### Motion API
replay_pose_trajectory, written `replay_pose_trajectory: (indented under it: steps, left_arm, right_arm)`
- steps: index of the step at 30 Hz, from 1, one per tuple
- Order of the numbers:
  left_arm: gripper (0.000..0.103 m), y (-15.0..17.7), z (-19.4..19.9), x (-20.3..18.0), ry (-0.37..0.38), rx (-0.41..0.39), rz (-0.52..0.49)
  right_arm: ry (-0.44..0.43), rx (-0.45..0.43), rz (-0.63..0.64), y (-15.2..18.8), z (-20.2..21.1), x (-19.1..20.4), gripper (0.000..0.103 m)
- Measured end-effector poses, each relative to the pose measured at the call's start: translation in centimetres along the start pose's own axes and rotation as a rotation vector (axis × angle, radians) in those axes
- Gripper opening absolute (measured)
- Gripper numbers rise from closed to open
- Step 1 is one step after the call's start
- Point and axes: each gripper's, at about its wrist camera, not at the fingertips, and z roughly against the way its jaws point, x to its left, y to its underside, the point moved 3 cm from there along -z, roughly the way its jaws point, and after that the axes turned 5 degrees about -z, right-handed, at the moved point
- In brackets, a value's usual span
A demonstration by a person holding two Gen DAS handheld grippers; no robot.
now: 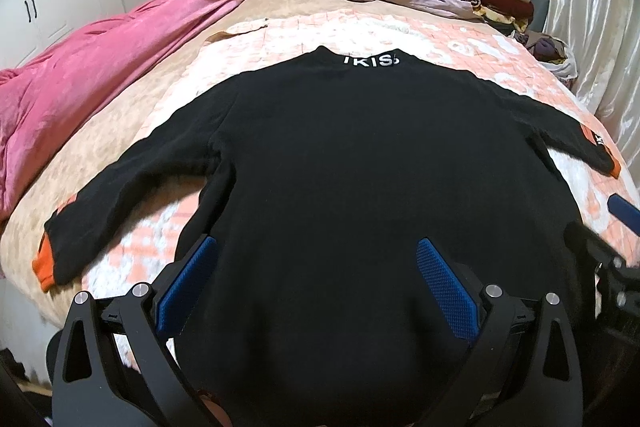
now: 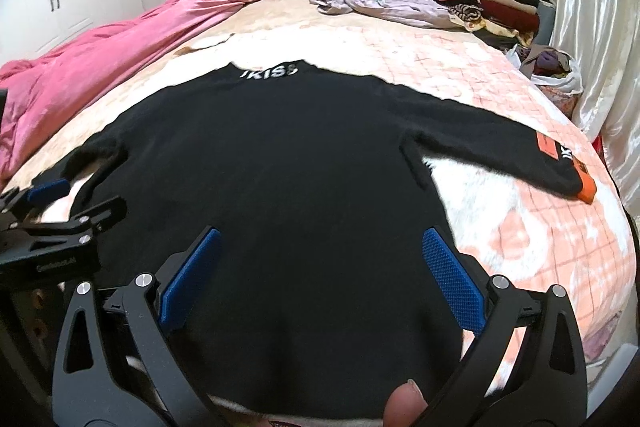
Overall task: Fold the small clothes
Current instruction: 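Move the right gripper to the orange-cuffed sleeve end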
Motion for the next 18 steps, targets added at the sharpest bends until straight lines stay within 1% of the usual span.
replay_pose_trajectory:
  steps: [4,8,12,18]
  left_arm:
    - [0.099,-1.4,-1.1,-0.4,0.005,0.002,0.000]
    - [0.099,-2.9,-2.3,-0.7,0.013,0.005,0.005]
    - [0.099,-4.6,-3.4,-1.5,0.025,0.002,-0.001]
    - [0.099,-7.7,-5.4,-2.7,0.029,-0.008,-0.023]
  right_arm:
    - [0.015,-0.013,-0.017,-1.8,-1.1,-1.2,0.095]
    - [0.047,-0.002,-0.017,-3.2,-2.8,-2.3,0.095]
    - [0.054,0.013,-0.039,-4.3,-4.4,-3.2,0.095]
    - [0.058,0.019,-0.084,-6.8,-6.3,-4.4,0.095]
